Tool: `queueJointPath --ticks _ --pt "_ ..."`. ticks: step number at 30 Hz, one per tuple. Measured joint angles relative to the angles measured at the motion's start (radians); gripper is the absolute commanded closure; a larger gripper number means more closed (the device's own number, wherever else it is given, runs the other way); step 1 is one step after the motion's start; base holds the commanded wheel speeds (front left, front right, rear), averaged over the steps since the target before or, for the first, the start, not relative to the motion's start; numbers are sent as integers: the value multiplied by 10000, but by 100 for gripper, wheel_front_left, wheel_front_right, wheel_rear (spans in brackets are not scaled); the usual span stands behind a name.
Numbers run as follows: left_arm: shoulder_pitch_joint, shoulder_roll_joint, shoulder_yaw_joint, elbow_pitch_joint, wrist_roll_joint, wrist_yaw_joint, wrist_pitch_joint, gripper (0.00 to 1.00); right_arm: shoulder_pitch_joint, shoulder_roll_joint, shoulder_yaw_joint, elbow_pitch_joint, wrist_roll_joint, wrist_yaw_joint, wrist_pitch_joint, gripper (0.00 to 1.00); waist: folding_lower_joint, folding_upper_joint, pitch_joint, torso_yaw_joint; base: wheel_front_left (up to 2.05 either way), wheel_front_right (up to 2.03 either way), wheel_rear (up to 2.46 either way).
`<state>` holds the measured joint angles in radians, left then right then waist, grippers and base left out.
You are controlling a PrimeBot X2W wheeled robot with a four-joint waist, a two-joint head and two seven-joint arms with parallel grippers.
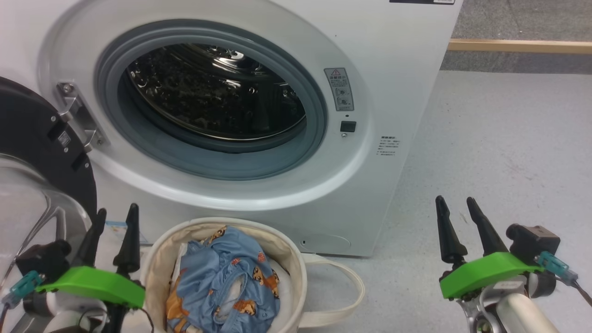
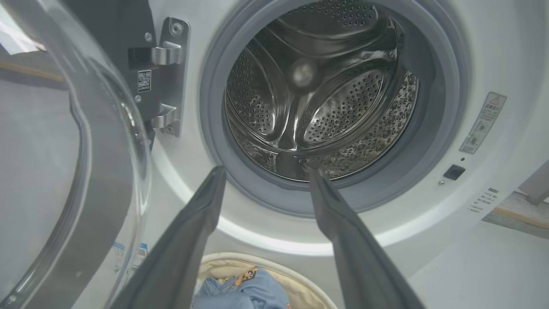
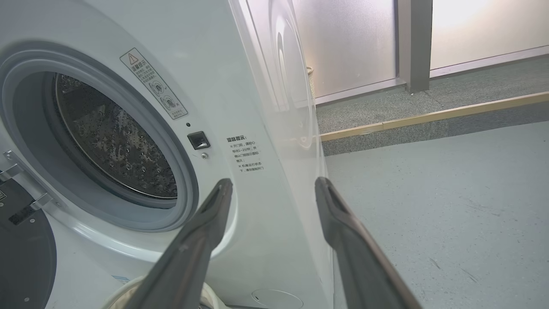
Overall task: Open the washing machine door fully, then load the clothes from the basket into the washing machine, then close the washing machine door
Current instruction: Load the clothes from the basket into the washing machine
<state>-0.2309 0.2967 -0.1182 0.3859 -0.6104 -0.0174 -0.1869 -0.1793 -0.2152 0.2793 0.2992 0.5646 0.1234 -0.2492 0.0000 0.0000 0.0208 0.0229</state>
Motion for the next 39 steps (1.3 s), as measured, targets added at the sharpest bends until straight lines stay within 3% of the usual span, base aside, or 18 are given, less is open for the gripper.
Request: queueJointPath --ticks 15,21,26,39 --pt "-313 -389 -585 594 374 186 -276 0 -69 25 8 38 -90 0 0 0 2 0 426 -152 0 0 0" --pt "-804 -836 -911 1172 431 155 -399 0 -424 25 73 33 -105 0 0 0 1 0 777 -248 0 0 0" --pt "-1098 -1145 -1078 1946 472 -142 -493 0 -574 19 136 33 -178 0 0 0 2 0 981 -325 0 0 0" --pt "-2461 -1657 -1632 5517 809 -765 -614 0 -1128 -2 230 -42 -217 0 -2 0 1 0 1911 -668 0 0 0"
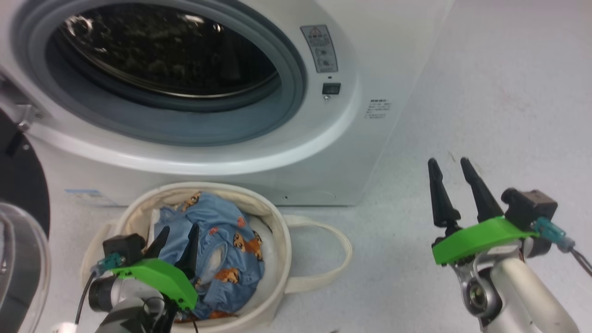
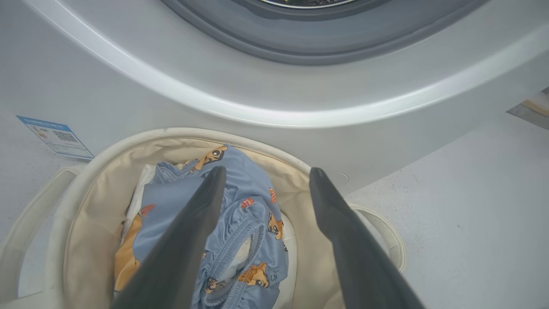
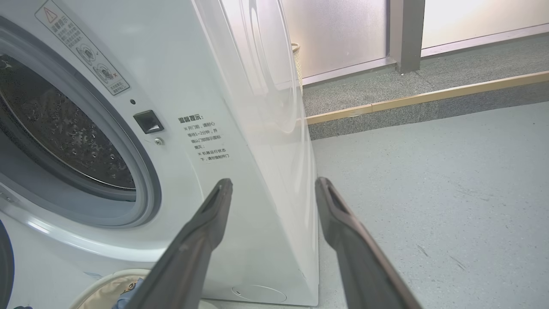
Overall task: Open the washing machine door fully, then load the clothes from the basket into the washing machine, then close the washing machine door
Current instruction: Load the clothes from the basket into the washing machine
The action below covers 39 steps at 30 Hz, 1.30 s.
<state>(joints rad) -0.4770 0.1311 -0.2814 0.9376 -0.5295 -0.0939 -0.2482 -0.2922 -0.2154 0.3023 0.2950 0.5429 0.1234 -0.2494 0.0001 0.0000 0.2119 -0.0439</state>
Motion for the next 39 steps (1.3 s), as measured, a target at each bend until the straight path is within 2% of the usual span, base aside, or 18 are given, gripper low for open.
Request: queueJointPath --ticks 14,22,32,39 --pt "-1440 -215 -602 2742 71 -299 -2 0 -710 69 12 -263 -207 0 0 0 1 0 1482 -572 0 0 0" --pt "-2348 -46 -934 3248 286 -307 8 0 -953 71 100 -596 -345 0 0 0 1 0 2464 -864 0 0 0" --pt "-2847 255 -1647 3528 882 -280 717 0 -1424 71 134 -1072 -640 0 0 0 1 0 3667 -986 0 0 0" --pt "-3310 357 -1647 3538 878 165 913 0 -1513 67 15 -1352 -777 0 -2 0 0 0 4271 -1181 0 0 0"
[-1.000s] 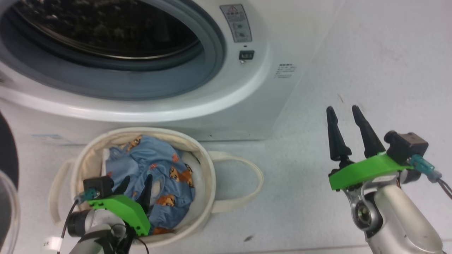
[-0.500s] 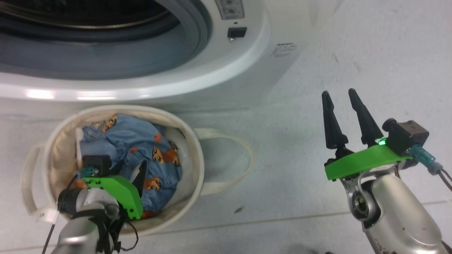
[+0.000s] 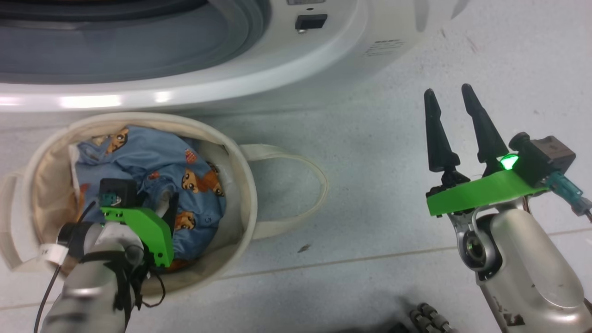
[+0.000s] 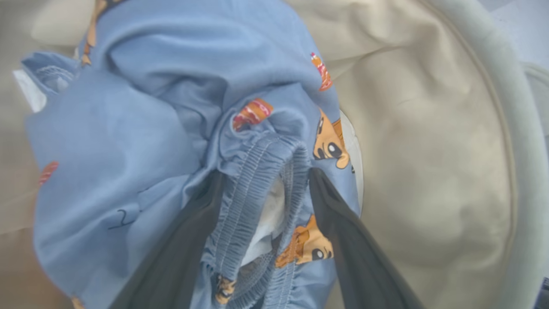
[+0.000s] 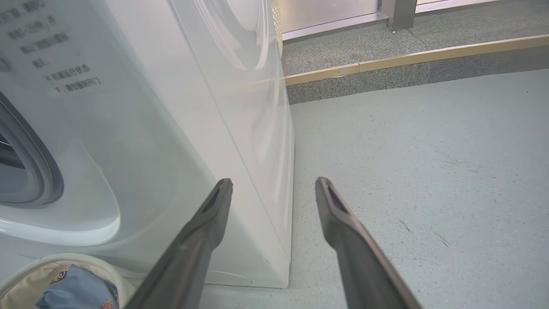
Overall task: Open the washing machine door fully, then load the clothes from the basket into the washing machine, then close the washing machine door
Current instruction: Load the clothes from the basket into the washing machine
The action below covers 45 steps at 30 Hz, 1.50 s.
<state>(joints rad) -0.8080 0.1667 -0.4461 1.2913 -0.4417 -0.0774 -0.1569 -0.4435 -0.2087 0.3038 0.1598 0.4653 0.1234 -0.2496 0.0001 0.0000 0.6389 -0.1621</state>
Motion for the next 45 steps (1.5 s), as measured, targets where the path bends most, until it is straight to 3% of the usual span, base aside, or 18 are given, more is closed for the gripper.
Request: queueJointPath --ticks 12,13,14,15,30,39,45 --pt "-198 88 84 19 -311 301 303 0 11 8 -151 -245 -90 0 0 0 0 0 420 -259 0 0 0" --pt "-200 100 86 21 -311 301 272 6 11 17 -150 -244 -90 0 0 0 0 0 408 -252 0 0 0" --pt "-200 104 90 23 -328 297 217 45 11 25 -146 -242 -90 0 0 0 0 0 388 -241 0 0 0" --pt "-204 104 94 25 -389 290 192 99 11 29 -144 -238 -90 0 0 0 0 0 363 -225 0 0 0" --pt "115 -322 144 -165 -629 -180 -915 100 8 33 466 627 249 0 0 0 -2 0 -1077 488 0 0 0" --pt "1866 -117 491 -2169 -163 -102 -915 100 565 42 729 1243 759 0 0 0 -4 0 -2810 915 0 0 0" --pt "3208 -121 1306 -4399 389 -17 -915 100 1520 42 780 1555 1116 0 2 0 -4 0 -4230 1295 0 0 0"
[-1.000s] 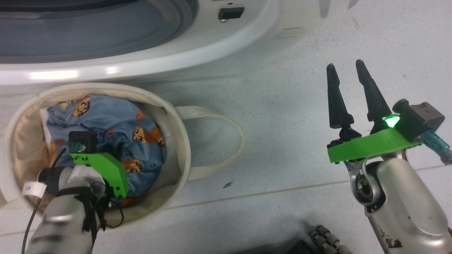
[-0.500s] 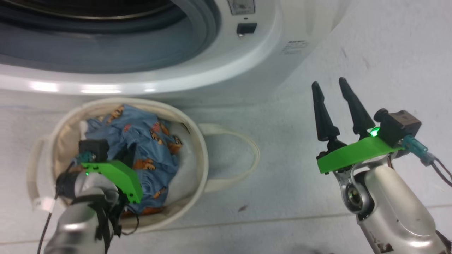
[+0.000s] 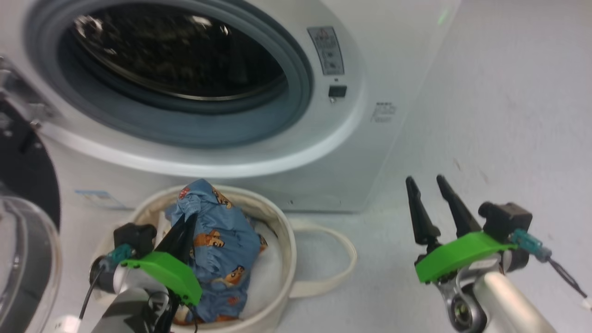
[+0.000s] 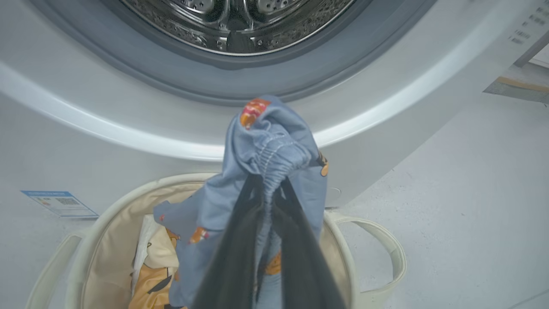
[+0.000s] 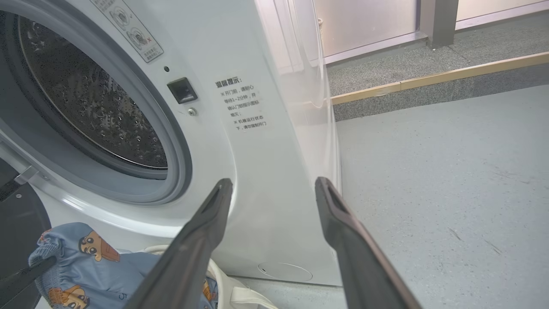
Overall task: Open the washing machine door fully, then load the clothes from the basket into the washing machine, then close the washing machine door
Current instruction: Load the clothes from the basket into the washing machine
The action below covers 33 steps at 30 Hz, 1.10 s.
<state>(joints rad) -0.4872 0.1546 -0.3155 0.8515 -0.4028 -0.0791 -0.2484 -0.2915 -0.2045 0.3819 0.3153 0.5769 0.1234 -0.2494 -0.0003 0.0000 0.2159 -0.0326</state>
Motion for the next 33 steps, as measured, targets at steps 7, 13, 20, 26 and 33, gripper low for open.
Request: queueJointPath --ticks 7,13,20,26,33 --pt "1067 8 777 -1927 253 -77 0 100 679 15 100 86 297 0 0 0 0 0 -1351 344 0 0 0" --pt "1282 12 1037 -3118 186 -270 -2 100 1193 58 86 121 410 0 0 0 0 0 -2149 593 0 0 0" --pt "848 489 1091 -3488 -84 -360 56 100 1194 65 4 17 410 0 0 0 3 0 -2299 524 0 0 0" --pt "-340 999 1083 -3965 -337 -447 464 100 1185 65 -65 -13 408 0 0 0 3 0 -2168 272 0 0 0" --pt "-1112 1014 1009 -3578 -491 -449 403 100 1132 84 -90 -59 405 0 0 0 4 0 -1656 77 0 0 0"
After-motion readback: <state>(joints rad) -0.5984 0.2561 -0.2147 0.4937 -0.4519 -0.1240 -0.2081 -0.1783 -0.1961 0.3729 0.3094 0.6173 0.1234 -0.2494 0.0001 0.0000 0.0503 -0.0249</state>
